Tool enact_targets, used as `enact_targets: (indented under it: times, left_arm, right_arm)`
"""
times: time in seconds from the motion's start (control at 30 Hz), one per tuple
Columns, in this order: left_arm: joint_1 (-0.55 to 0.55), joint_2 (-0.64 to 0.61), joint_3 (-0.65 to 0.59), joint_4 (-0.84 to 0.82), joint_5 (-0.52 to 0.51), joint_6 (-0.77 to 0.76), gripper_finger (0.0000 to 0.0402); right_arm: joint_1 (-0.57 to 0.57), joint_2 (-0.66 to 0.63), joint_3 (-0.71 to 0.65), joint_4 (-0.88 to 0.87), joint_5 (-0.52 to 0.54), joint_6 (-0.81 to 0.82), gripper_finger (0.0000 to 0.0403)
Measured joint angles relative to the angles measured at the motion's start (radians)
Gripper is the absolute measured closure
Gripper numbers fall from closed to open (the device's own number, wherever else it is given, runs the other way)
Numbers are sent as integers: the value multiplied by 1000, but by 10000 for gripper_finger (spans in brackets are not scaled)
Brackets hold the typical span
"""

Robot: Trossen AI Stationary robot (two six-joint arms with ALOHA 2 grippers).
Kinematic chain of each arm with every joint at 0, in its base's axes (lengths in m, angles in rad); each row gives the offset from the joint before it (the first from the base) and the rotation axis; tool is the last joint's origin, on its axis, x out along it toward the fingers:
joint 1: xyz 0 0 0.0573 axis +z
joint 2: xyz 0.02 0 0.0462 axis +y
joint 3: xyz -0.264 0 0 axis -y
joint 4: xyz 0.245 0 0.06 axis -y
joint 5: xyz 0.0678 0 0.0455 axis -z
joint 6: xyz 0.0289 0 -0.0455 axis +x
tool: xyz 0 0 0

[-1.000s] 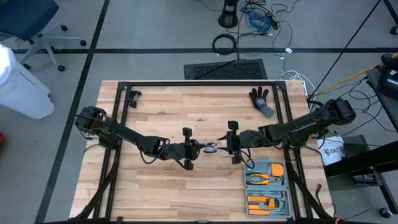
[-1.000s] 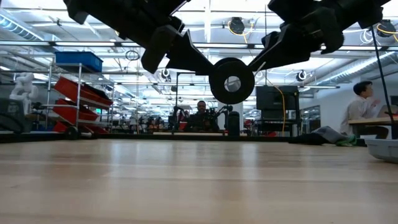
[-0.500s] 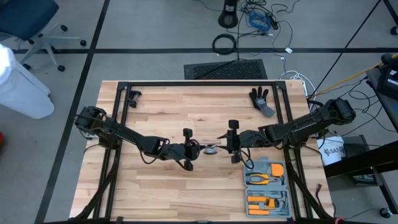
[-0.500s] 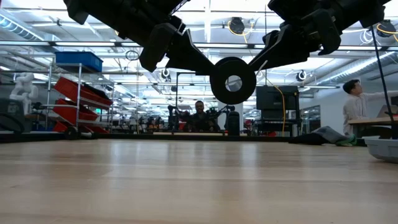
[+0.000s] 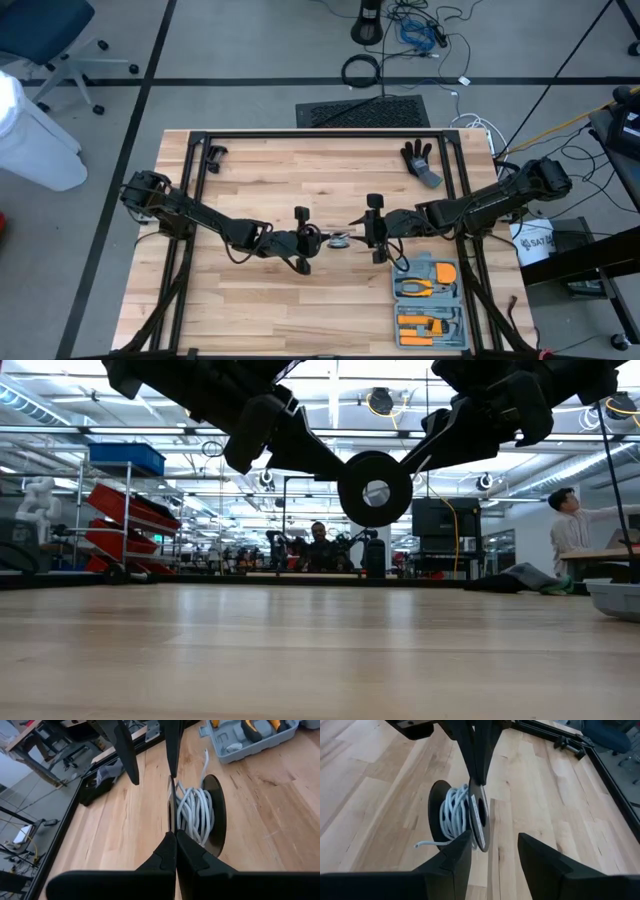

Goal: Coil cords
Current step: Uncoil the white cable wire from the spool

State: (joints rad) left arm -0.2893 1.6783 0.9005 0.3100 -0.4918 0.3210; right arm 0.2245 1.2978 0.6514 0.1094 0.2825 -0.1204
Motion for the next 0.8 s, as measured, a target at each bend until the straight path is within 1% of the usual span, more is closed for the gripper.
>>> enact_targets:
  times: [0.1,0.3,0.5,0.57,0.63,0.73,0.8]
  left_arm:
    - [0,0,0,17,15,0,402]
    - [0,0,0,18,22,0,402]
    - [0,0,-1,14,22,0,402]
    - [0,0,-1,13,22,0,402]
    - [0,0,-1,13,22,0,402]
    - [0,0,-1,14,22,0,402]
    - [1,0,-1,15,22,-1,401]
  right_arm:
    - [0,21,0,8,3,0,255]
    - [0,88,0,86,4,-8,255]
    - [0,101,0,108,3,-23,260]
    - [0,101,0,108,2,-23,273]
    - [0,101,0,104,-1,-26,298]
    - [0,101,0,96,-6,-27,352]
    - [0,101,0,95,-35,-31,387]
